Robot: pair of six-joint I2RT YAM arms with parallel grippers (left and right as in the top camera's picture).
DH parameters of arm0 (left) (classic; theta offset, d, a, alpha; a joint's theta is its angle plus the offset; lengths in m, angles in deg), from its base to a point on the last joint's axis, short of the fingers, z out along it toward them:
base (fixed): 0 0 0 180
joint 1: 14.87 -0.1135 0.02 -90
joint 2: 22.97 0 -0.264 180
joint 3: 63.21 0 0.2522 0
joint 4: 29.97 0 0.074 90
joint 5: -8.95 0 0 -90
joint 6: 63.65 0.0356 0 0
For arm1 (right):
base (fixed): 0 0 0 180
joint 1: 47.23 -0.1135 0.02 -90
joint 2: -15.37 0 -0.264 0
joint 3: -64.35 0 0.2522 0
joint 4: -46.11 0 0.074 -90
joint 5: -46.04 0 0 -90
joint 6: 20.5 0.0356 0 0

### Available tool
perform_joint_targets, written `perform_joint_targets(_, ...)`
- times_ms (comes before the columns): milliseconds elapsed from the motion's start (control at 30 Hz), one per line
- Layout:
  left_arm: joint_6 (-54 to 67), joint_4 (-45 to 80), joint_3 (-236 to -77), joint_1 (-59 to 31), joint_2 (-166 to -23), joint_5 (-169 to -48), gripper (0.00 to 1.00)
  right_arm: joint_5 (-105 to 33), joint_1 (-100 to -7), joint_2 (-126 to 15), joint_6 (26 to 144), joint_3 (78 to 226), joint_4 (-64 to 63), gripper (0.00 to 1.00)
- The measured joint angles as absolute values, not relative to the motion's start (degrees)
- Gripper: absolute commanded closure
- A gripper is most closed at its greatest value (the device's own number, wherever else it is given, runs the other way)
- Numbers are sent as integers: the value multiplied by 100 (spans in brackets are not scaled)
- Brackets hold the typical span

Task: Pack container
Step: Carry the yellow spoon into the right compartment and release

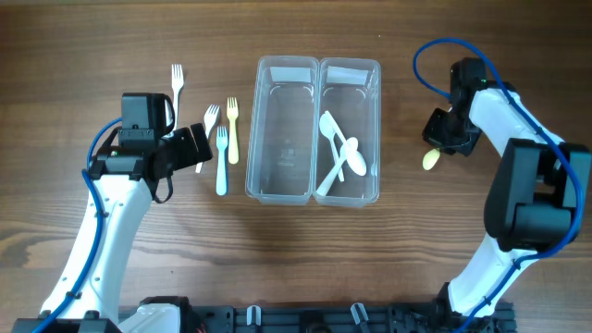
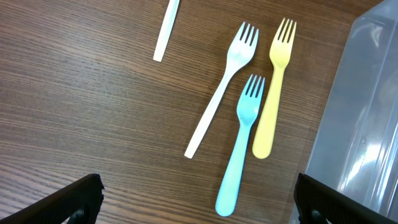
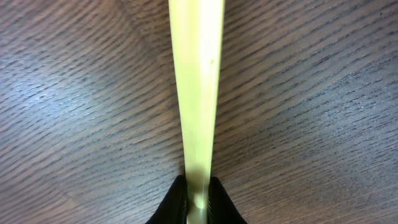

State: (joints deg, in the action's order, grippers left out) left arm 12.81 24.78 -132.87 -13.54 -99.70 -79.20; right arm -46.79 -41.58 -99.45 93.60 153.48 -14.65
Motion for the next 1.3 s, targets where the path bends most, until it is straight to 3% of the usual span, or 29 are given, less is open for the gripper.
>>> perform_joint_targets(767, 1281, 2478, -13287, -1354, -9970, -7920, 0, -3442, -4309, -8042, 8449, 15296, -1157, 96)
perform_joint_targets(1033, 1281, 2478, -13287, -1354, -9970, -7920, 0, -2679, -5670, -7329, 8309, 15292, -1044, 96)
perform_joint_targets(1300, 1281, 2478, -13287, -1354, -9970, -7920, 0, -3477, -7030, -7655, 8827, 15265, -867, 96)
